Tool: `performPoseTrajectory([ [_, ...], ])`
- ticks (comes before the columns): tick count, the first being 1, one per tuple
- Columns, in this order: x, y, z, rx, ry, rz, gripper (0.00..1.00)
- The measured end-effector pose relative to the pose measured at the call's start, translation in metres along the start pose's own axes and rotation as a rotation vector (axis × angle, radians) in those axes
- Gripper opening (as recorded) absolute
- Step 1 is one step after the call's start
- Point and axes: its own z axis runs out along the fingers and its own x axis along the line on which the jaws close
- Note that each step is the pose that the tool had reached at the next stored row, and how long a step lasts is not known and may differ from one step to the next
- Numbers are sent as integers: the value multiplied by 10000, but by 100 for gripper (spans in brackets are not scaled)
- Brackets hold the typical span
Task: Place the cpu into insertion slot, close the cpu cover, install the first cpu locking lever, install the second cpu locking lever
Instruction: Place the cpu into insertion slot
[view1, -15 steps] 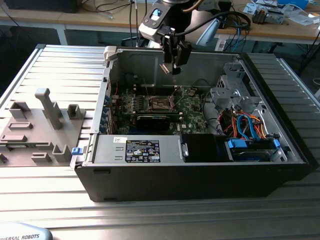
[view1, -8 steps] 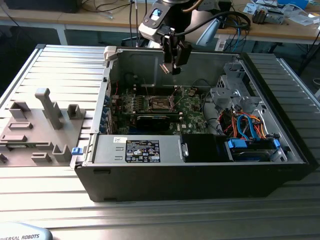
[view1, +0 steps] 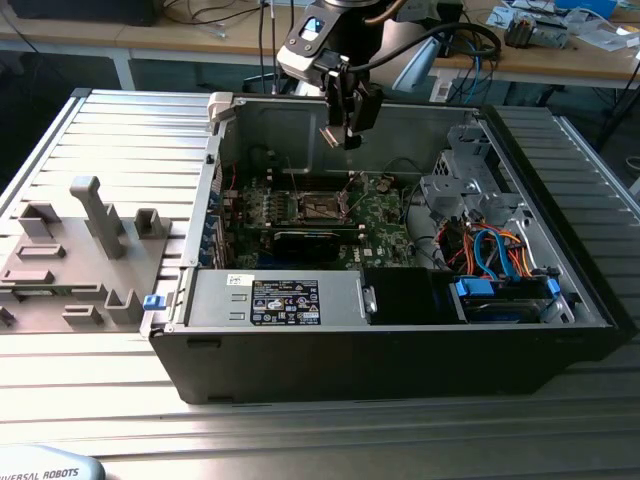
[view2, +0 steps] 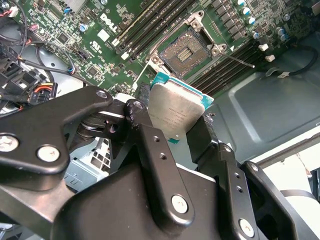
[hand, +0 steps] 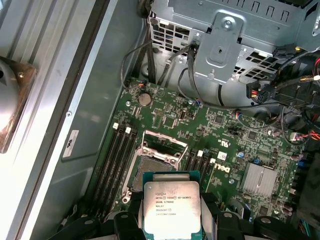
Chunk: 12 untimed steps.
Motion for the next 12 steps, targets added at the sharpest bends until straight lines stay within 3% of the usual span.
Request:
performPoseTrajectory([
  [12,0,0,0,0,-7,84,54],
])
